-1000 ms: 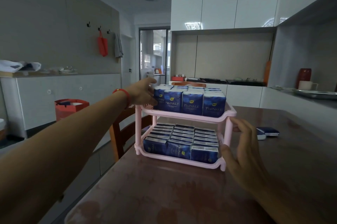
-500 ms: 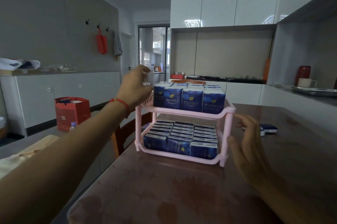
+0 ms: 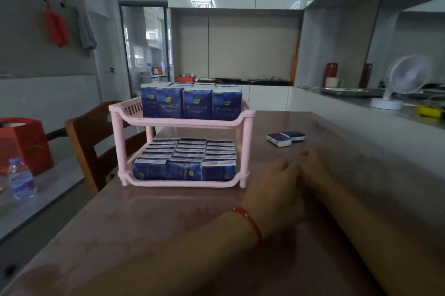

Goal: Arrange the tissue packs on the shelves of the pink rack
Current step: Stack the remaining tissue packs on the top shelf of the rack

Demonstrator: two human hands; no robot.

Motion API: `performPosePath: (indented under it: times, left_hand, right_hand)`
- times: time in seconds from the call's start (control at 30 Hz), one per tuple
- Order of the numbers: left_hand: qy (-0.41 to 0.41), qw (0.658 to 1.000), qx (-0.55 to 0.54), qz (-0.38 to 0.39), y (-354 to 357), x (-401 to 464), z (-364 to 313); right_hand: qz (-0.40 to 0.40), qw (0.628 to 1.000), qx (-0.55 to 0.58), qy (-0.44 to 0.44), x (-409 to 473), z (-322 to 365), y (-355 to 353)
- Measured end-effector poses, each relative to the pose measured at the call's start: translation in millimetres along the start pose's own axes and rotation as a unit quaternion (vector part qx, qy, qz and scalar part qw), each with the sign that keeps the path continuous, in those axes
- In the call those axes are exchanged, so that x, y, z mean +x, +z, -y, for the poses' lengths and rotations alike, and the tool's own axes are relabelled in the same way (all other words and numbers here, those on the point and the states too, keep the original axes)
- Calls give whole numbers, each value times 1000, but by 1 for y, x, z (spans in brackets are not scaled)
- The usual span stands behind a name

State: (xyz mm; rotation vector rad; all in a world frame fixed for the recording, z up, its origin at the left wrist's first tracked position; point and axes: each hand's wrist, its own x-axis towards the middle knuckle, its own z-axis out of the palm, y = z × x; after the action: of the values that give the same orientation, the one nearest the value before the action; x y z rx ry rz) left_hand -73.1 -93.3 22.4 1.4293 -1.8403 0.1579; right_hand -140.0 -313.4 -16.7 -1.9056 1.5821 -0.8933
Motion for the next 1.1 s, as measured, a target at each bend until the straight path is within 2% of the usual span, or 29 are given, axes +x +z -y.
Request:
performPosePath:
  times: [0.17,0.3,0.43,0.57,0.8,0.93,1.0,1.1]
  left_hand:
    - [-36,998,-50,3,24,7,20]
    - [-73,994,-81,-4,27,8,34]
    - [-95,990,-100,-15,29,6,40]
    - [-117,987,-107,-5,26,7,40]
    - [-128,984,-124,-4,20,7,34]
    - [-107,984,-134,-46,20,6,31]
    - [-98,987,-112,-68,20,6,30]
    - [-86,990,-96,-61,20,5,26]
  right_hand:
    - [-3,997,-68,-41,37,-5,12]
    - [24,970,-180,-163,95,-19,18]
    - [-24,946,-200,-254,68,11,17]
    - [-10,941,-218,-258,61,16,13]
    - [-27,952,-150,-264,30,19,-2]
    - [-12,970,-40,-240,-9,25,-34]
    - [29,970,4,-243,-32,25,-59]
    - [144,953,90,-251,-63,23,-89]
